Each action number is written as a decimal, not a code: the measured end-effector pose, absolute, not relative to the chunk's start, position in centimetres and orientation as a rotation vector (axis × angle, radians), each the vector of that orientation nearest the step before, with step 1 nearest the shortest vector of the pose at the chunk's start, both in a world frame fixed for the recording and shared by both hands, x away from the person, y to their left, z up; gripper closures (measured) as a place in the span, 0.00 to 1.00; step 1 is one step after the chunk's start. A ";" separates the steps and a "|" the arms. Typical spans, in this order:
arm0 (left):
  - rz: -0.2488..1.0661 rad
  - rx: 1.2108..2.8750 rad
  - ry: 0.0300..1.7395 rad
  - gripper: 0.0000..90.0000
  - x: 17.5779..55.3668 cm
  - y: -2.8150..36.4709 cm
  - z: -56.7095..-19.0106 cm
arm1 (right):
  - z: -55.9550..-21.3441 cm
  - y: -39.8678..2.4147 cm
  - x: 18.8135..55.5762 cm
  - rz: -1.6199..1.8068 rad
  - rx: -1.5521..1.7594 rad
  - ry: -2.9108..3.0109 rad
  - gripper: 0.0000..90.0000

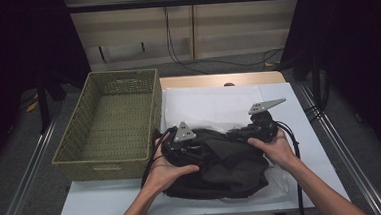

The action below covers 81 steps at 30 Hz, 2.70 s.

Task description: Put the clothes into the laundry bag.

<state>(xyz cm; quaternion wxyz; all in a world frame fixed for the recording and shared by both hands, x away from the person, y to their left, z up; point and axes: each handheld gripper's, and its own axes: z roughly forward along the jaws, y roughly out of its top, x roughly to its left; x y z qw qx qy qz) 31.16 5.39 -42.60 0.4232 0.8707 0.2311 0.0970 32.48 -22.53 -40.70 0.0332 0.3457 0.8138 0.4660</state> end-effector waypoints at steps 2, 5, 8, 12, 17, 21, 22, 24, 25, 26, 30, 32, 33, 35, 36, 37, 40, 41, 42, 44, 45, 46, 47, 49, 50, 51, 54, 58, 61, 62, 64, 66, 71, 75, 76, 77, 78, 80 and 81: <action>0.236 2.214 0.591 0.13 31.2 5.1 -43.7 | -40.6 -22.6 32.5 1.434 1.061 2.508 1.00; 0.214 2.234 0.582 0.29 31.2 5.0 -44.0 | -40.2 -22.9 32.7 1.448 1.066 2.486 1.00; 0.191 2.253 0.547 0.65 31.2 5.3 -43.8 | -40.1 -23.0 32.8 1.453 1.068 2.479 1.00; 0.167 2.202 0.520 0.83 30.7 5.5 -42.9 | -40.2 -22.8 32.9 1.462 1.071 2.477 1.00; 0.103 2.135 0.474 0.86 30.0 5.3 -40.8 | -40.2 -22.7 33.0 1.473 1.070 2.479 1.00; 0.041 2.109 0.435 0.86 29.8 4.0 -40.2 | -40.3 -22.4 33.1 1.478 1.064 2.483 1.00; 0.055 2.110 0.420 0.86 29.6 3.6 -40.0 | -40.3 -22.3 33.0 1.477 1.062 2.485 1.00; 0.062 2.129 0.377 0.86 29.2 2.7 -39.6 | -40.3 -22.2 33.1 1.488 1.059 2.485 1.00; 0.067 2.138 0.365 0.86 29.2 2.4 -39.6 | -40.3 -22.1 33.1 1.493 1.057 2.483 1.00; 0.063 2.146 0.356 0.86 29.2 2.1 -39.6 | -40.3 -22.1 33.1 1.493 1.064 2.481 1.00; 0.018 2.152 0.354 0.86 29.3 0.6 -40.6 | -39.9 -22.1 33.0 1.507 1.051 2.475 1.00; 0.006 2.175 0.346 0.86 29.4 0.0 -41.2 | -39.6 -22.0 32.8 1.523 1.041 2.470 1.00; -0.009 2.171 0.350 0.86 29.3 -0.4 -41.6 | -39.4 -22.0 32.8 1.529 1.035 2.466 1.00; -0.005 2.215 0.351 0.86 29.6 -0.8 -42.1 | -38.9 -22.0 32.6 1.548 1.022 2.462 1.00; -0.005 2.219 0.351 0.86 29.8 -1.0 -42.5 | -38.6 -22.0 32.5 1.559 1.009 2.464 1.00; 0.005 2.216 0.351 0.86 30.0 -1.1 -42.9 | -38.4 -22.0 32.3 1.562 1.000 2.458 1.00; 0.011 2.241 0.395 0.86 30.7 -1.3 -44.4 | -37.8 -22.0 31.9 1.562 0.984 2.457 1.00; 0.014 2.242 0.410 0.86 30.7 -1.3 -44.5 | -37.7 -22.0 31.9 1.557 0.975 2.463 1.00; 0.002 2.218 0.433 0.85 30.8 -1.3 -44.6 | -37.8 -22.0 31.8 1.552 0.979 2.466 1.00; 0.016 2.211 0.436 0.83 30.8 -1.2 -44.4 | -38.1 -22.0 31.7 1.546 0.981 2.476 1.00; 0.023 2.224 0.430 0.81 30.7 -1.0 -44.2 | -38.2 -22.0 31.7 1.543 0.986 2.482 1.00; 0.016 2.215 0.427 0.77 30.7 -0.8 -44.0 | -38.3 -22.0 31.7 1.541 0.987 2.484 1.00; 0.002 2.195 0.424 0.73 30.7 -0.6 -43.7 | -38.5 -22.0 31.7 1.541 0.987 2.488 1.00; -0.008 2.164 0.415 0.64 30.7 0.1 -43.1 | -38.7 -22.1 31.7 1.539 0.990 2.492 1.00; -0.016 2.150 0.416 0.60 30.6 0.4 -42.8 | -38.8 -22.1 31.7 1.539 0.997 2.494 1.00; -0.012 2.148 0.409 0.58 30.5 0.8 -42.4 | -38.9 -22.1 31.7 1.536 0.997 2.494 1.00; -0.009 2.117 0.386 0.54 30.3 2.1 -41.3 | -38.9 -22.1 31.7 1.534 0.999 2.494 1.00; 0.041 2.073 0.422 0.48 30.7 4.0 -40.1 | -39.0 -22.1 31.7 1.526 1.000 2.495 1.00; 0.070 2.048 0.457 0.36 31.3 5.3 -39.6 | -39.0 -22.1 31.8 1.522 1.000 2.495 1.00; 0.077 2.036 0.464 0.31 31.5 5.6 -39.7 | -39.1 -22.1 31.8 1.519 1.002 2.497 1.00; 0.097 2.040 0.494 0.26 31.8 6.0 -39.9 | -39.1 -22.1 31.8 1.518 1.002 2.496 1.00; 0.143 2.056 0.531 0.21 31.9 6.2 -40.3 | -39.1 -22.1 31.8 1.515 1.002 2.495 1.00; 0.221 2.152 0.581 0.10 32.1 5.2 -41.8 | -39.1 -22.2 31.8 1.510 1.005 2.493 1.00; 0.184 2.222 0.621 0.07 32.7 4.8 -44.3 | -39.1 -22.3 31.9 1.502 1.006 2.489 1.00; 0.169 2.218 0.636 0.07 32.6 4.9 -44.8 | -39.0 -22.4 31.8 1.496 1.003 2.488 1.00; 0.162 2.220 0.635 0.07 32.5 5.0 -45.0 | -39.0 -22.4 31.8 1.492 1.003 2.487 1.00; 0.167 2.230 0.634 0.07 32.3 5.0 -45.1 | -39.0 -22.5 31.9 1.492 1.004 2.486 1.00; 0.169 2.241 0.653 0.08 32.2 4.8 -45.4 | -39.0 -22.6 31.9 1.491 1.017 2.479 1.00; 0.146 2.262 0.668 0.10 32.3 4.7 -45.6 | -39.1 -22.7 32.0 1.491 1.017 2.476 1.00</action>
